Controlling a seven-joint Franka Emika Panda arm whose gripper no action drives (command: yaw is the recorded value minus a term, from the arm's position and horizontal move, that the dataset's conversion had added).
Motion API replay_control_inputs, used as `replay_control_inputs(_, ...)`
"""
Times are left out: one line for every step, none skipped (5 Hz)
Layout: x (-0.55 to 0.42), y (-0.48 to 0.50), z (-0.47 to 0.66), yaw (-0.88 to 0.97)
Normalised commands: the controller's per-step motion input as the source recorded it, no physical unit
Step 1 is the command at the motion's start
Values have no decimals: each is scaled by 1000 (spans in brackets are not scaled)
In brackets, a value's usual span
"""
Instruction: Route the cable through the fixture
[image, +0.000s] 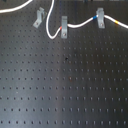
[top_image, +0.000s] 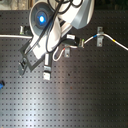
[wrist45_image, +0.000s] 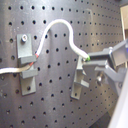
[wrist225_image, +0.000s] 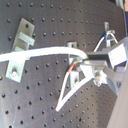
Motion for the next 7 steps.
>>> replay_control_inputs(-173, 85, 247, 0)
replay_control_inputs(-339, 84, 437, -46)
replay_control_inputs(-450, -37, 278, -140)
replay_control_inputs(-508, -16, 170, -320)
replay_control_inputs(-481, 31, 101, -448)
replay_control_inputs(-462, -24, 80, -505)
replay_control_inputs(-419, 55, 128, -494)
